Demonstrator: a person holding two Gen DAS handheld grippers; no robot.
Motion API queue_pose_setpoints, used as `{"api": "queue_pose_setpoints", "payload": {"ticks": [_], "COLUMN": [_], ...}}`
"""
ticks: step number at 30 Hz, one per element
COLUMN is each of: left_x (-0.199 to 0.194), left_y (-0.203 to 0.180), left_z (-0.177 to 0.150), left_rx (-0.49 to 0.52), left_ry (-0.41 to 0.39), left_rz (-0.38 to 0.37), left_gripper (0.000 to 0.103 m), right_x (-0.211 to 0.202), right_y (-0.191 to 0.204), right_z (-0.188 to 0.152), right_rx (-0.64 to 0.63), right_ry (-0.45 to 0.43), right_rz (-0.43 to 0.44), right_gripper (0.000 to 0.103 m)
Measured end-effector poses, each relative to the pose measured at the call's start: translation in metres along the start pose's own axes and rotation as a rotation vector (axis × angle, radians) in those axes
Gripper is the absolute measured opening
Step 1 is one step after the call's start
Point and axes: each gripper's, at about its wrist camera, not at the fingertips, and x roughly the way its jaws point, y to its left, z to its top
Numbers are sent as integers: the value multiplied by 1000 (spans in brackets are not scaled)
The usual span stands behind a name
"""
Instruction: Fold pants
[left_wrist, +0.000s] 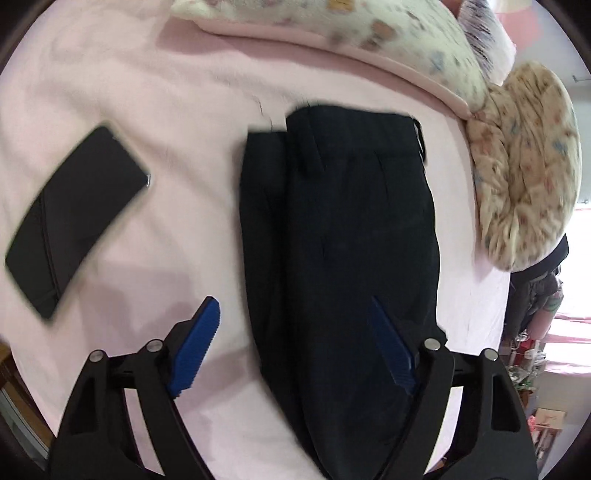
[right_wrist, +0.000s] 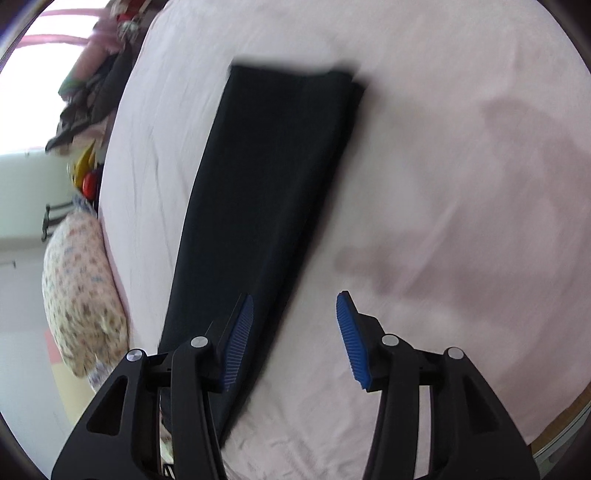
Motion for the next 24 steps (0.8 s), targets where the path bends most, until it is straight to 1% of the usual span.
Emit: {"api": "queue_pose_setpoints", "payload": {"ticks": [2,3,4,6,7,8,9,11,14,17,20,21,22,24], "left_x": [4,7,9,8,6,6,7,15,25,34,42,44,47,46], "left_y": [4,4,5,6,8,8,7,4,6,4,-1,-4,-8,-9], "left_z": [23,25,30,31,34,35,38,43,51,57,59,60,61,61], "left_rx": [46,62,70,58,50,45,46,71,68,62,89,107,117,121], "left_ry": [55,72,93,110,121,132,145,177,197,216,254,265,272,273], "left_rz": [-4,-4,-30,-108,-177,-229,-257,-226,-204,-227,-235,-222,-216,-232], "left_gripper": [83,83,83,83,83,83,83,83,83,83,82,82,82,81], "right_x": [10,14,18,27,29,32,35,37,38,41,43,44,46,51], "right_y": [14,20,27,43,46,52,57,62,68,74,76,77,79,84], "right_z": [-17,-23,-29,-43,-47,-53,-60,-71,-84,-95,-103,-105,-108,-115], "right_rx": [-24,-34,-46,-82,-95,-113,-128,-147,-172,-188,-186,-183,-181,-181], "right_ry": [23,34,43,67,74,83,91,105,117,119,119,120,120,122], "right_rz": [3,4,5,5,4,-2,-6,-12,-20,-33,-47,-48,-50,-59], "right_gripper": [49,49,49,49,49,49,49,49,49,49,49,49,49,49]}}
